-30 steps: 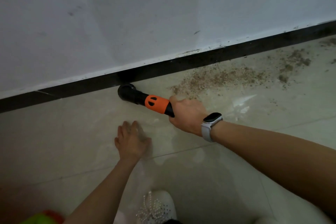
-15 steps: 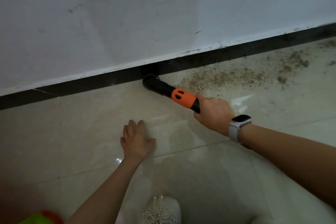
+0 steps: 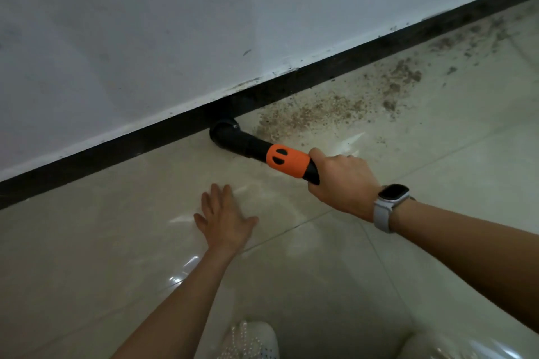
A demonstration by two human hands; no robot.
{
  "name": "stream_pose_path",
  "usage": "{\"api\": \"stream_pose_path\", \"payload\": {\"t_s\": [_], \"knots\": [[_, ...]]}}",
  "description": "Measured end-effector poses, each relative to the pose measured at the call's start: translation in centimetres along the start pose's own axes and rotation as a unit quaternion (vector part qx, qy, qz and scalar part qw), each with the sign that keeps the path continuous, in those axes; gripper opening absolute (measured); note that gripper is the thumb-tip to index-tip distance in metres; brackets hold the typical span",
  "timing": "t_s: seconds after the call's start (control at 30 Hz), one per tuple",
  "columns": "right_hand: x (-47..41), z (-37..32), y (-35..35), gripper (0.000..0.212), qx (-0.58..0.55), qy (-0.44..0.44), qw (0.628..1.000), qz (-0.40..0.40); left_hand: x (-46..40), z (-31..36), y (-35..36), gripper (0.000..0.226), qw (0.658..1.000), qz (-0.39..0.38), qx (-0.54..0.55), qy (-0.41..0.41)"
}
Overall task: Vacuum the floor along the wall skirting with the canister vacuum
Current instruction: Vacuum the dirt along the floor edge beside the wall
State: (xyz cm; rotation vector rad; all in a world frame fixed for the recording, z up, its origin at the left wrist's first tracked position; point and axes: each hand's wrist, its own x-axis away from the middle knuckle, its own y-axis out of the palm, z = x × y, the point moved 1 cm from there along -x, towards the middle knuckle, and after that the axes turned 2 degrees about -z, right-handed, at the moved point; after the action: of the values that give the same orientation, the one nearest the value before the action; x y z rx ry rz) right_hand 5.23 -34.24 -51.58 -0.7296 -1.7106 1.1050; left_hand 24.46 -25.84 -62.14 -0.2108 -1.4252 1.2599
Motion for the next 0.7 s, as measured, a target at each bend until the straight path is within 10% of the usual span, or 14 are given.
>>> {"api": "stream_pose_path", "payload": {"t_s": [0.7], "knots": [[0.6,2.0,1.3,0.020,-0.048,-0.052,0.993,-0.099,2.0,-1.4,-0.8,0.091,0.999,0.012,0.016,-0.044]]}}
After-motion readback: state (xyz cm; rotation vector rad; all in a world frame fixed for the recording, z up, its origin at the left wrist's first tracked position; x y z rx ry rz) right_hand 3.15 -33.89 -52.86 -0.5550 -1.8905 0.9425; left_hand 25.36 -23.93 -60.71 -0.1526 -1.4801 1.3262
